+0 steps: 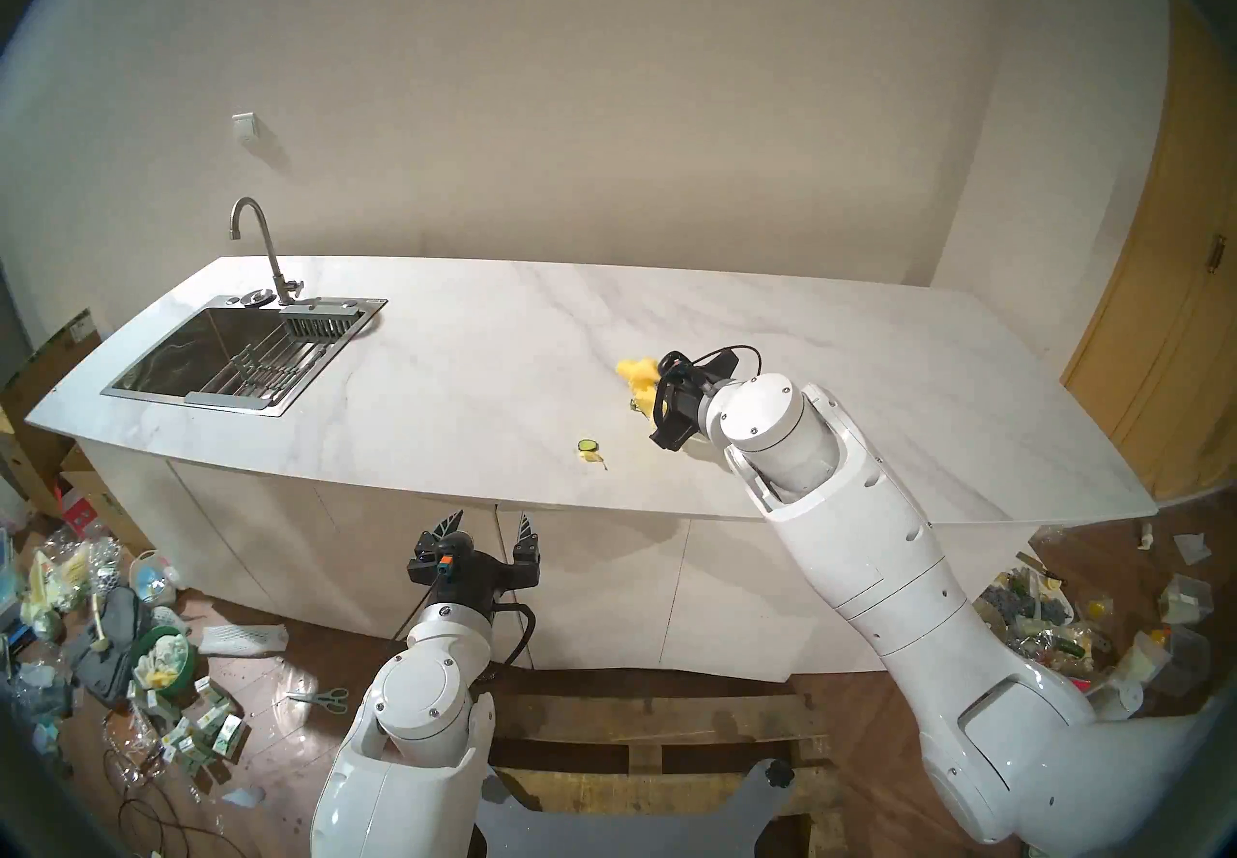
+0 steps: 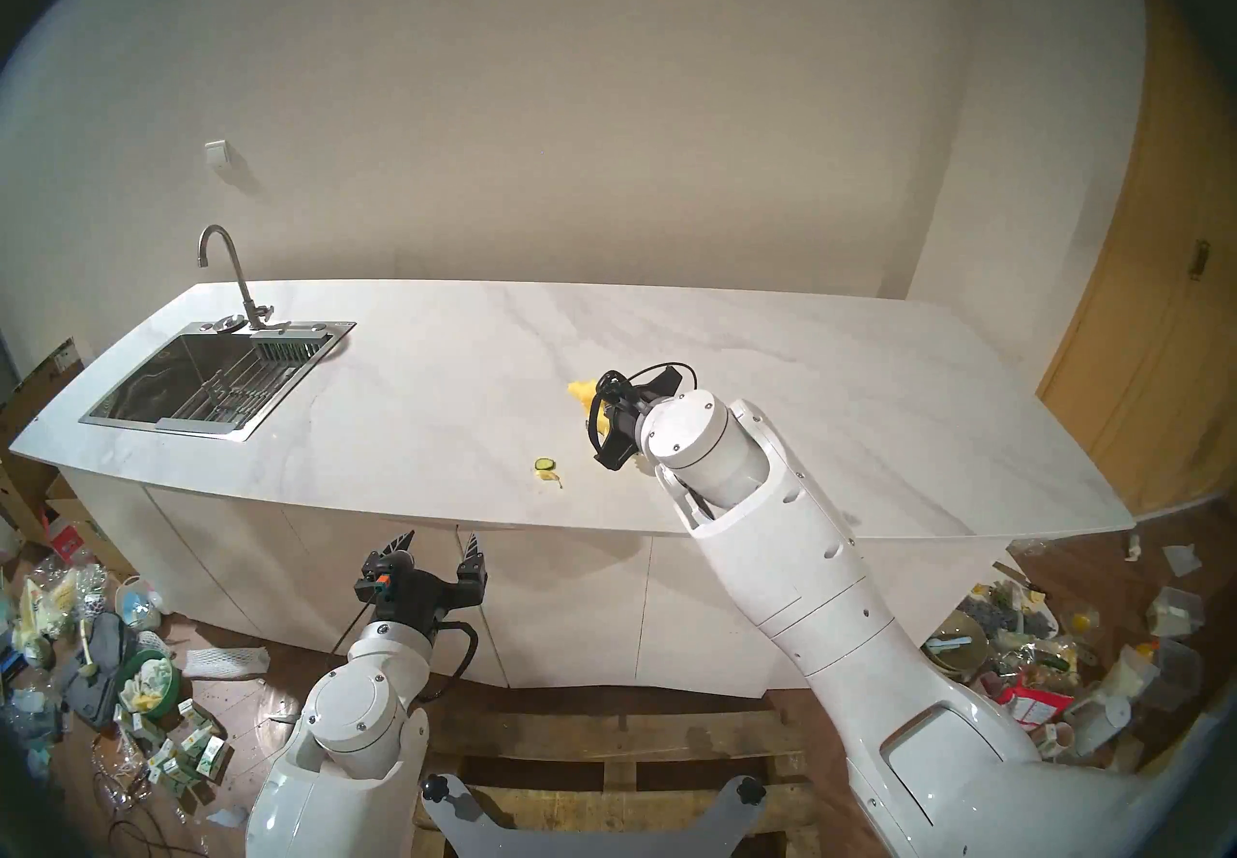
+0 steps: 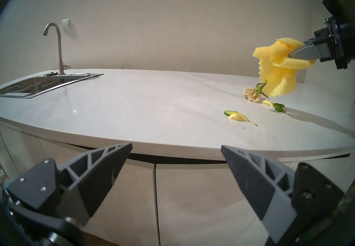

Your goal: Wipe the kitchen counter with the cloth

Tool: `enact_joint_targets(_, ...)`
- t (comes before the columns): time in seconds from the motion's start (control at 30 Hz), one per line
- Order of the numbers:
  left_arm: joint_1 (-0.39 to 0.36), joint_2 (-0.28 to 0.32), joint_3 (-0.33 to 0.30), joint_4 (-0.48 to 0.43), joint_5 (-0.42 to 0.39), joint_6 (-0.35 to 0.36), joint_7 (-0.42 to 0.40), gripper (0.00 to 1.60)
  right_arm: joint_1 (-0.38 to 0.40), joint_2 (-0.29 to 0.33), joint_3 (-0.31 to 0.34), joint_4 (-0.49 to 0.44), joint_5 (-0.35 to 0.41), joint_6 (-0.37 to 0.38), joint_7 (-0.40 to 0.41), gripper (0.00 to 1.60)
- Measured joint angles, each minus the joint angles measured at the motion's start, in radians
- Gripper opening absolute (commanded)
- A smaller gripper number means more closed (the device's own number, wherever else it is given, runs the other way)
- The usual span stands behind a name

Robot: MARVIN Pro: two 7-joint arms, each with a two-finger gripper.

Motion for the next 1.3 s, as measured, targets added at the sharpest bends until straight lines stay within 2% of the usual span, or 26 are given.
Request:
enact_joint_targets(0.23,0.0,0.0,0.0,0.0,0.0,0.0,0.0,1.6,-0.004,-0.018,0.056,0.005,0.0,-0.009,-0.098,0.0)
enact_joint_targets(0.4,0.0,0.0,0.0,0.0,0.0,0.0,0.0,1.6,0.015,-0.023,0.075,0.046,0.0,-0.01,-0.118,0.0)
enact_joint_targets(0.57,0.0,0.0,0.0,0.0,0.0,0.0,0.0,1.6,0.05,-0.021,0.064,0.137,-0.002,-0.015,-0.092,0.0)
enact_joint_targets(0.97,0.0,0.0,0.0,0.0,0.0,0.0,0.0,1.6,0.126,-0.028,-0.017,0.403,-0.022,-0.058,-0.017,0.0)
enact_joint_targets(1.1,0.0,0.0,0.0,0.0,0.0,0.0,0.0,1.6,0.145,-0.033,-0.031,0.463,-0.023,-0.073,0.003,0.0)
enact_joint_targets(1.3,0.0,0.0,0.0,0.0,0.0,0.0,0.0,1.6,0.152,-0.035,-0.05,0.466,-0.009,-0.092,0.058,0.0)
